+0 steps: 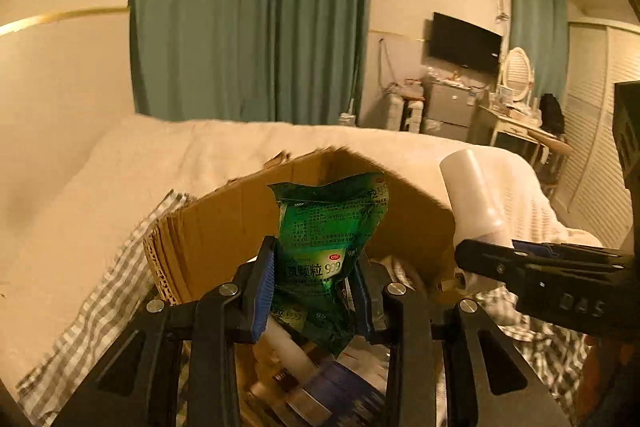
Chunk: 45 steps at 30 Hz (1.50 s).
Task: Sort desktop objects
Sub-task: 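Carry the green packet and spray bottle into the cardboard box and release both, then grasp the clear comb with the left tool while the right tool grasps the black hair tie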
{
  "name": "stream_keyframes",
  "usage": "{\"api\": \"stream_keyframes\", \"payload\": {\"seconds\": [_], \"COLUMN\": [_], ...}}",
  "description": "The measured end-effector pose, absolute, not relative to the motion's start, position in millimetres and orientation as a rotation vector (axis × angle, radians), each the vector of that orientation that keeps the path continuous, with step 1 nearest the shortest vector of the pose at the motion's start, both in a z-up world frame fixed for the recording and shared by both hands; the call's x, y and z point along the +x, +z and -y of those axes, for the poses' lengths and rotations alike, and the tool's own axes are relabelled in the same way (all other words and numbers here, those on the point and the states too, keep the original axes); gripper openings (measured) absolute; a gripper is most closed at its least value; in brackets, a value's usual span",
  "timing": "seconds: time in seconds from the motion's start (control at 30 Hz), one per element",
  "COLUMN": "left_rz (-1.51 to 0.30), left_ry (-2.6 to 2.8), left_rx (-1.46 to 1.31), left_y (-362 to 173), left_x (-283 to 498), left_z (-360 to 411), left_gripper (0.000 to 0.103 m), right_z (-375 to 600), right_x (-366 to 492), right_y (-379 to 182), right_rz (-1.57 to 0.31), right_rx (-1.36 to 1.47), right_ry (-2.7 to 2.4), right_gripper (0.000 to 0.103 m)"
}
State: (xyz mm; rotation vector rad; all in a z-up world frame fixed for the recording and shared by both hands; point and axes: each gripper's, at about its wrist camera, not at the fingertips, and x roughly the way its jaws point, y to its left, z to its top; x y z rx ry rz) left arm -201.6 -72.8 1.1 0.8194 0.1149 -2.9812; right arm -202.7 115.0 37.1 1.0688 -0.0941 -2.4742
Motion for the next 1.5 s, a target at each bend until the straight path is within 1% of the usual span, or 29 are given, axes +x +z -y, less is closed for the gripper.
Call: {"api": "stream_keyframes", "payload": {"seconds": [0.07, 0.13, 0.17, 0.2, 0.23, 0.27, 0.3, 0.37, 0.43, 0.5, 0.57, 0.63, 0.73, 0.87, 0.93, 1.03, 1.07, 1.1, 1.17, 1.27, 1.33, 1.43, 1.47, 1.5], "left_rz": [-0.131, -0.142, -0.146, -0.152, -0.160, -0.167, -0.173, -0.159, -0.123, -0.069, -0.028, 0.011, 0.037, 0.105, 0.178, 0.305, 0.330, 0.348, 0.321, 0.250, 0.223, 0.168, 0.180, 0.195], "left_ry": [-2.995, -2.993, -2.992, -2.994, -2.998, -3.004, -3.014, -3.044, -3.064, -3.095, -3.138, -3.181, -3.238, -3.259, -3.217, -3.131, -3.104, -3.068, -3.042, -2.996, -2.960, -2.924, -2.923, -2.934], "left_rx": [0.834, 0.850, 0.866, 0.871, 0.864, 0.840, 0.793, 0.735, 0.708, 0.680, 0.686, 0.752, 0.888, 1.129, 1.260, 1.383, 1.420, 1.478, 1.548, 1.620, 1.651, 1.684, 1.678, 1.672], "left_y": [-5.4, -12.0, -13.5, -14.1, -13.3, -11.3, -7.9, 0.6, 10.5, 19.6, 24.1, 21.7, 3.4, -42.2, -71.8, -113.6, -125.0, -136.9, -148.6, -161.3, -169.4, -177.9, -177.4, -176.3], "left_x": [-206.5, -208.2, -209.9, -209.4, -207.0, -202.7, -195.0, -177.8, -163.0, -144.1, -126.5, -112.5, -96.0, -89.2, -91.6, -104.9, -107.8, -113.3, -122.5, -136.9, -145.6, -153.5, -152.8, -151.1], "left_z": [79.2, 81.0, 83.0, 83.8, 83.8, 84.4, 84.5, 80.5, 72.3, 58.9, 41.3, 22.7, -7.4, -45.2, -61.0, -70.4, -72.0, -72.3, -67.3, -62.6, -60.3, -55.6, -55.6, -56.4], "left_gripper": [0.035, 0.041, 0.054, 0.072, 0.080, 0.092, 0.094, 0.094, 0.095, 0.103, 0.103, 0.103, 0.103, 0.103, 0.103, 0.103, 0.102, 0.095, 0.090, 0.090, 0.086, 0.075, 0.063, 0.045], "right_z": [-107.0, -105.0, -105.4, -106.8, -108.8, -111.3, -114.8, -129.4, -147.4, -161.4, -185.6, -205.1, -227.3, -248.0, -256.6, -264.7, -266.9, -270.4, -273.6, -277.4, -275.6, -272.0, -270.7, -269.4], "right_x": [-217.5, -228.2, -231.1, -233.7, -232.0, -230.2, -226.1, -214.0, -194.8, -177.5, -157.6, -136.6, -114.6, -102.6, -97.1, -93.7, -93.7, -92.7, -94.5, -96.8, -98.3, -97.9, -97.8, -97.9], "right_y": [27.6, 20.9, 20.2, 20.3, 21.3, 23.1, 25.1, 33.6, 43.1, 51.1, 55.8, 56.5, 50.2, 19.6, 2.3, -23.0, -30.0, -37.6, -48.3, -56.0, -58.5, -61.6, -62.4, -63.6], "right_rz": [0.090, 0.125, 0.136, 0.144, 0.163, 0.191, 0.217, 0.245, 0.229, 0.192, 0.142, 0.098, 0.062, 0.053, 0.056, 0.084, 0.096, 0.110, 0.140, 0.178, 0.184, 0.162, 0.154, 0.148], "right_rx": [1.093, 1.093, 1.080, 1.067, 1.050, 1.032, 1.015, 0.978, 0.933, 0.912, 0.907, 0.913, 0.932, 0.995, 1.026, 1.085, 1.103, 1.122, 1.150, 1.172, 1.180, 1.195, 1.202, 1.210], "right_ry": [-2.463, -2.445, -2.453, -2.464, -2.476, -2.482, -2.482, -2.508, -2.563, -2.612, -2.676, -2.729, -2.774, -2.783, -2.775, -2.741, -2.731, -2.722, -2.710, -2.690, -2.678, -2.670, -2.668, -2.666], "right_gripper": [0.044, 0.044, 0.051, 0.058, 0.069, 0.074, 0.074, 0.074, 0.074, 0.074, 0.074, 0.074, 0.074, 0.074, 0.074, 0.074, 0.074, 0.074, 0.074, 0.074, 0.074, 0.074, 0.074, 0.074]}}
